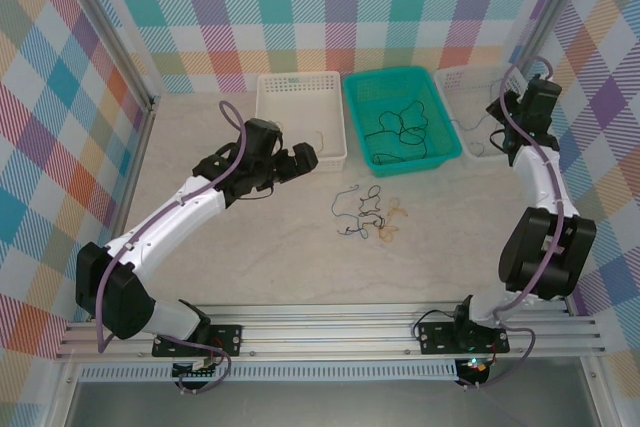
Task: Untangle the cables
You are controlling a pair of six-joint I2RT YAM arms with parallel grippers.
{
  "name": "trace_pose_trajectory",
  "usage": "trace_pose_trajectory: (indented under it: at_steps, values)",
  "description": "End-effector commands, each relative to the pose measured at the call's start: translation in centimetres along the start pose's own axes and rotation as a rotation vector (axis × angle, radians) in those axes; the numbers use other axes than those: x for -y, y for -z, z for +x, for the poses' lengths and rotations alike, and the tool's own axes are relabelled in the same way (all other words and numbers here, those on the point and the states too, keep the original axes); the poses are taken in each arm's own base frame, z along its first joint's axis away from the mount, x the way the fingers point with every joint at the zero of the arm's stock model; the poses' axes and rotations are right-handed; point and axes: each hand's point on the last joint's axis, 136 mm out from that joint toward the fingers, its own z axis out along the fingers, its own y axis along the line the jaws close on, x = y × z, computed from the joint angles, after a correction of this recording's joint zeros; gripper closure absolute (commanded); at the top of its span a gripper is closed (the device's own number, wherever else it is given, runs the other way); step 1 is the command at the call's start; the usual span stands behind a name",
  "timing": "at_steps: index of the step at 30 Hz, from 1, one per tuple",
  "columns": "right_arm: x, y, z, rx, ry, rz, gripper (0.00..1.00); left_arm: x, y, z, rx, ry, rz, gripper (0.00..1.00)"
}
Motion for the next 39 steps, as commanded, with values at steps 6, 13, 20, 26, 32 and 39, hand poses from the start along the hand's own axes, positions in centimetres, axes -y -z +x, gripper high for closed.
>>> trace_pose_trajectory:
  at_steps: [6, 13, 20, 26, 32, 39]
  values:
    - [2.6, -3.0, -3.1, 0.034, -0.046, 0.038, 1.0, -0.1, -0.6, 0.4, -0.035, -0.024, -0.018, 0.0]
    - [3.5, -5.1, -2.5, -0.02, 0.001, 0.077, 0.65, -0.1, -0.9, 0.6, -0.045, -0.02, -0.021, 0.0]
    - [3.2, -3.6, -1.8, -0.017, 0.003, 0.061, 0.0, 0.1, -0.9, 0.6, -0.046, -0.019, -0.011, 0.0]
    - [3.1, -1.8, -1.4, -0.016, -0.023, 0.059, 0.0, 0.0, -0.9, 0.8, -0.046, -0.017, -0.001, 0.0]
    - [2.9, 0.2, -0.4, -0.036, -0.086, 0.055, 0.0, 0.0, -0.8, 1.0, -0.043, -0.021, 0.011, 0.0]
    - [2.4, 2.8, 1.1, -0.059, -0.146, 0.014, 0.0, -0.5, -1.3, 1.3, -0.047, -0.022, 0.003, 0.0]
